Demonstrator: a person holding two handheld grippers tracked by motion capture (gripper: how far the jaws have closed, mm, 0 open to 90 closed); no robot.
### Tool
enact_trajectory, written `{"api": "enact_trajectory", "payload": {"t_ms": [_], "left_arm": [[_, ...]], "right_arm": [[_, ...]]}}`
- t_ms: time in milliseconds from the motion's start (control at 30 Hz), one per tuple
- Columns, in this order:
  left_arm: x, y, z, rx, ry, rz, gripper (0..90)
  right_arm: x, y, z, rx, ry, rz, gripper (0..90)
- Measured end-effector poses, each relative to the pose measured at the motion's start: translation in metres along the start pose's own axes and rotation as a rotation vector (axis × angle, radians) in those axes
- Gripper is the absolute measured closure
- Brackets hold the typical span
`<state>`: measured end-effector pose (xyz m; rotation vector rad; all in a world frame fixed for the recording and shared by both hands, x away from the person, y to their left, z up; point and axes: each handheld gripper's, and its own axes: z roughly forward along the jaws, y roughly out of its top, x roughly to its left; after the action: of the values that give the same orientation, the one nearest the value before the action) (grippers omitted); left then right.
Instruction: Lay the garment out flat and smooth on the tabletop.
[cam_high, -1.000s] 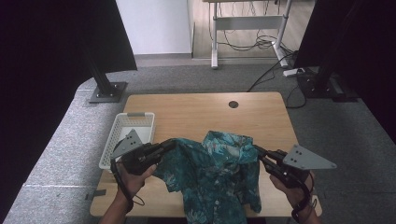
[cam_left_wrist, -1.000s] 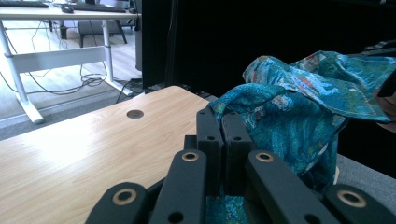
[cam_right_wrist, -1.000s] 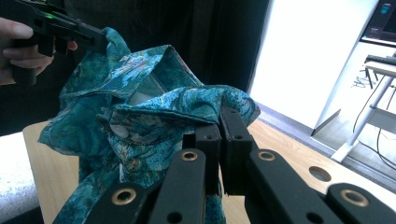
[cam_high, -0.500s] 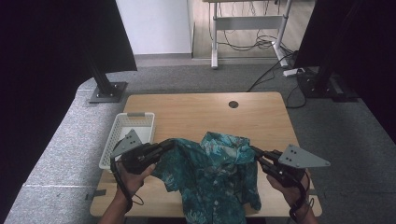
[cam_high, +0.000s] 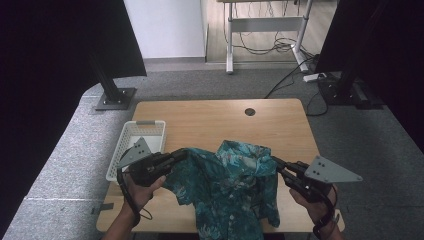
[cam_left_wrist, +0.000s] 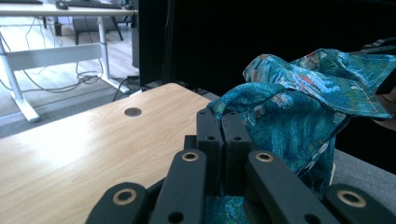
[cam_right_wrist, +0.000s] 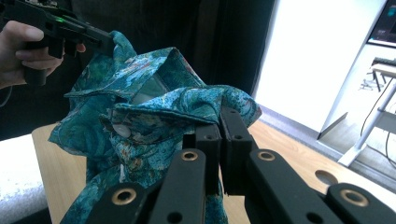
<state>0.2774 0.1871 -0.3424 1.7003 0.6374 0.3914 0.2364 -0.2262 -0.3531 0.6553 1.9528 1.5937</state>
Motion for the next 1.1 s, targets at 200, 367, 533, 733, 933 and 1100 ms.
{"api": "enact_trajectory", "payload": {"t_ms": [200,367,533,733,933,1100], "left_arm": [[-0.009,0.017,-0.008,-0.031,-0.006,0.032,87.1],[-0.019,0.032,-0.018,-0.062,-0.011,0.067,87.1],[-0.015,0.035,-0.023,-0.077,0.005,0.066,87.1],[0.002,0.013,-0.010,-0.030,0.027,0.017,87.1],[0.019,-0.010,0.004,0.028,0.058,-0.026,87.1],[0.030,-0.018,0.019,0.064,0.086,-0.046,87.1]], "right_arm": [[0.007,0.016,-0.014,-0.045,-0.004,-0.028,87.3],[0.022,0.044,-0.031,-0.092,0.000,-0.091,87.3],[0.026,0.060,-0.031,-0.091,0.005,-0.121,87.3],[0.006,0.047,-0.003,-0.025,0.002,-0.064,87.3],[-0.010,0.019,0.023,0.048,-0.005,-0.012,87.3],[-0.024,0.003,0.044,0.103,-0.020,0.024,87.3]]}}
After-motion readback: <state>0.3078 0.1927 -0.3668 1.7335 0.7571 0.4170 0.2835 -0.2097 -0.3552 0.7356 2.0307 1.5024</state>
